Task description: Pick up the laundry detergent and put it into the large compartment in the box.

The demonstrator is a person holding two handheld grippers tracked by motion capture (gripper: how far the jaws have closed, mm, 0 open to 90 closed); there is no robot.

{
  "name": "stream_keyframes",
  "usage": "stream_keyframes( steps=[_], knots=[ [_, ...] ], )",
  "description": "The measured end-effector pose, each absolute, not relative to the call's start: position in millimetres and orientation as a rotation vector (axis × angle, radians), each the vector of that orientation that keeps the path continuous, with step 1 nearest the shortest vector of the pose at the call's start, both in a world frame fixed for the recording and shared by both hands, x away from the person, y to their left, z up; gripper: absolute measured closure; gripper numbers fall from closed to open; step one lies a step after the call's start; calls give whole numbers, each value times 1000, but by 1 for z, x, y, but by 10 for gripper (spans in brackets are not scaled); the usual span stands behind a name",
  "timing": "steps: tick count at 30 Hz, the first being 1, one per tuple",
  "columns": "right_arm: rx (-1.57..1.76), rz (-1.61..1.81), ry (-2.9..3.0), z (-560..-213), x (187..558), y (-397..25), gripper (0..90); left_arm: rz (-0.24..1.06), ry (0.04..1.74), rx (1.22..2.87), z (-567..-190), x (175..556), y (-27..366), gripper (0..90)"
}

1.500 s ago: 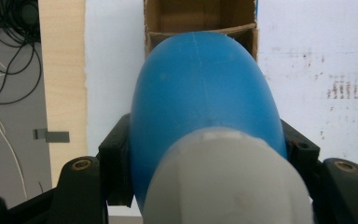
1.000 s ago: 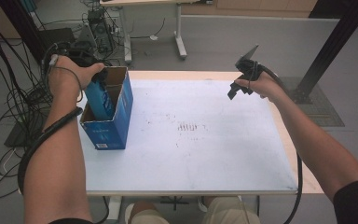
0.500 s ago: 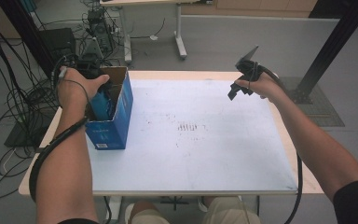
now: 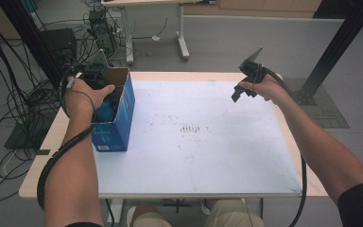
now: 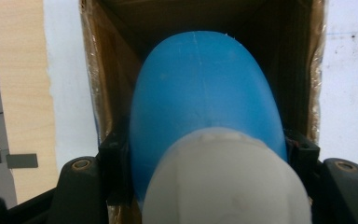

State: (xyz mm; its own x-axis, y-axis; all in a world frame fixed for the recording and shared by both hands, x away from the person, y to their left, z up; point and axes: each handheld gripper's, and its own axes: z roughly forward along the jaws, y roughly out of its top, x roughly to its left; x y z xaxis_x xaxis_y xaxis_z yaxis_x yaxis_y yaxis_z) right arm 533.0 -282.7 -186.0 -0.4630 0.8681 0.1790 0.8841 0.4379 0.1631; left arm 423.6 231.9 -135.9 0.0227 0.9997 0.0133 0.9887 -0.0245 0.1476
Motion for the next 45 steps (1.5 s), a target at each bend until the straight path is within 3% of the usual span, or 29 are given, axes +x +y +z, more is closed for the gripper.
stream_keyframes(
  steps=[45],
  knots=[
    [-1598, -360, -2601, -186, 531, -285, 48, 146, 2123, 2200, -156, 424, 238, 370]
  ],
)
